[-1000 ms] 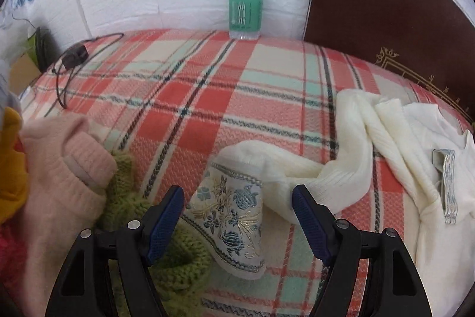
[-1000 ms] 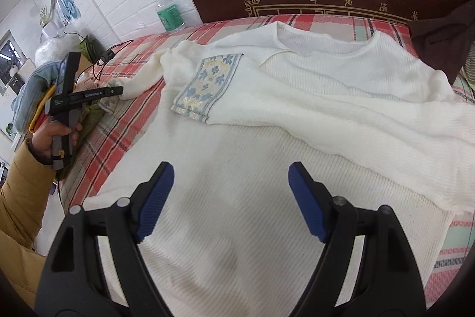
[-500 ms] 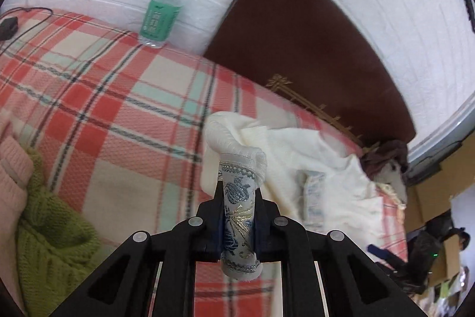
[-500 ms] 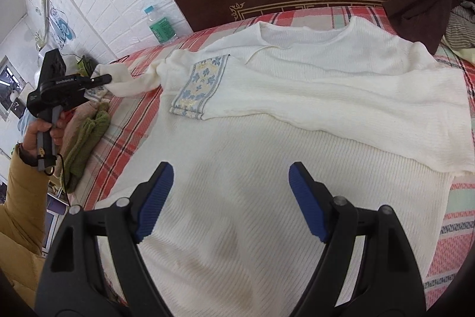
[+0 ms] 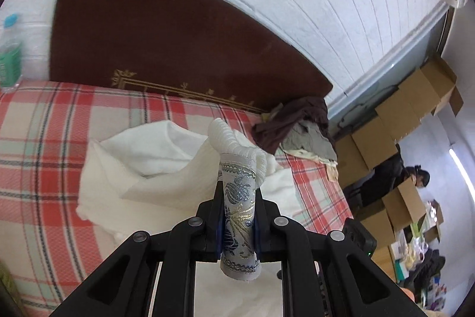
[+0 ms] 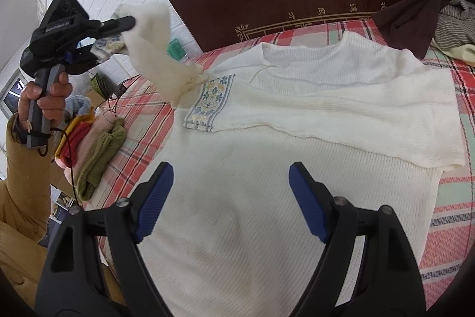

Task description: Fold clothes

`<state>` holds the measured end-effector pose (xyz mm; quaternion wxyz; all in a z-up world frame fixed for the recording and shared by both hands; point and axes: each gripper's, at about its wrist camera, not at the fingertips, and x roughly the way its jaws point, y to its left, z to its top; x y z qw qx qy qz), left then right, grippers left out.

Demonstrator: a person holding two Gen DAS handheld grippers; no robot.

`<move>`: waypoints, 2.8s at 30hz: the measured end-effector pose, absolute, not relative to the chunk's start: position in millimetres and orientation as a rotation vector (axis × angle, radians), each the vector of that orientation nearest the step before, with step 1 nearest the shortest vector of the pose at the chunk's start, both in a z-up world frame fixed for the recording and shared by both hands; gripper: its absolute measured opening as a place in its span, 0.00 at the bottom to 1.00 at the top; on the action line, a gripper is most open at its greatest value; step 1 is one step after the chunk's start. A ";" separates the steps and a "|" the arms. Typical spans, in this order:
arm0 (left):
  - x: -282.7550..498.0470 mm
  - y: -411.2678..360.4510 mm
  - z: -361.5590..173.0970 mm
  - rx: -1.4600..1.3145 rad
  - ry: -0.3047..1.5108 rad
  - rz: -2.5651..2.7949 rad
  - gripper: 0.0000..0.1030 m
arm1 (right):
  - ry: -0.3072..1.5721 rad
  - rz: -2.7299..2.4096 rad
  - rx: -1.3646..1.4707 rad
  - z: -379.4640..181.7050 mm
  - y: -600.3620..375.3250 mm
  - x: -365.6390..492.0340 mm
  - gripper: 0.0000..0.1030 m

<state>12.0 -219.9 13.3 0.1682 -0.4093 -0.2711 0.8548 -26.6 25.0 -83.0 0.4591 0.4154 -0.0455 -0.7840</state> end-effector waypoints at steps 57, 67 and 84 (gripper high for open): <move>69.7 -213.7 -109.5 -1.340 -0.745 2.534 0.79 | -0.314 -2.233 1.183 -117.7 113.5 -126.6 0.70; 107.6 -220.9 -113.5 -1.349 -0.809 2.571 0.79 | -0.285 -2.249 1.234 -125.5 113.8 -142.0 0.35; 207.9 -213.6 -128.5 -1.366 -0.880 2.548 0.86 | -0.304 -1.997 1.139 -103.5 164.6 4.9 0.78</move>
